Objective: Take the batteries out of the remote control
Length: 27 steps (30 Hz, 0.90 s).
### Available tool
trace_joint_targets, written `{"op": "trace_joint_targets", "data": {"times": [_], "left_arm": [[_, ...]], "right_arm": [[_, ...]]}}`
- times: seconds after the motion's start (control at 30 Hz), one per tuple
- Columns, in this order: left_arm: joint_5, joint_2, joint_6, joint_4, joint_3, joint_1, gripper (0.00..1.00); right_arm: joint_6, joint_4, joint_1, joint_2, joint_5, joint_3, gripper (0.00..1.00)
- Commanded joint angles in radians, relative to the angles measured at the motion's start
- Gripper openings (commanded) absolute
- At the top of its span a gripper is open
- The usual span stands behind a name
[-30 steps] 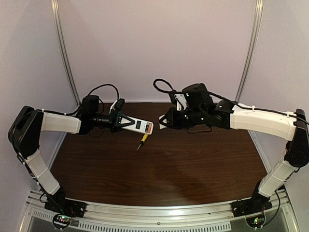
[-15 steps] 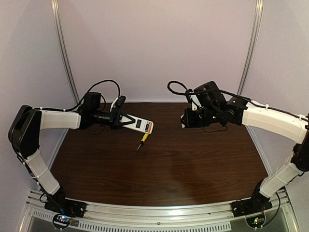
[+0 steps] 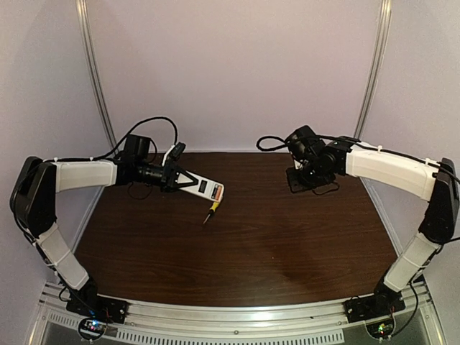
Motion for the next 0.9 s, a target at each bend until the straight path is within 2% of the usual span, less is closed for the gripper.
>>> {"op": "trace_joint_targets", "data": {"times": [0.0,0.43,0.6,0.87], "left_arm": [[-0.030,-0.052,0.056,-0.048,0.003,0.009,0.00],[-0.083,-0.080,0.065,-0.100,-0.021,0.009,0.00],[-0.100,-0.092,0.059,-0.111,-0.032,0.008,0.00],[-0.122,-0.103,0.053,-0.122,-0.047,0.008,0.00]], "right_arm": [[-0.045,-0.105,-0.015,0.057,0.153,0.050,0.00],[-0.093,-0.240,-0.045,0.338,0.344,0.141,0.00],[-0.105,-0.225,-0.055,0.411,0.315,0.144,0.00],[-0.121,-0.166,-0.069,0.459,0.170,0.140,0.00]]}}
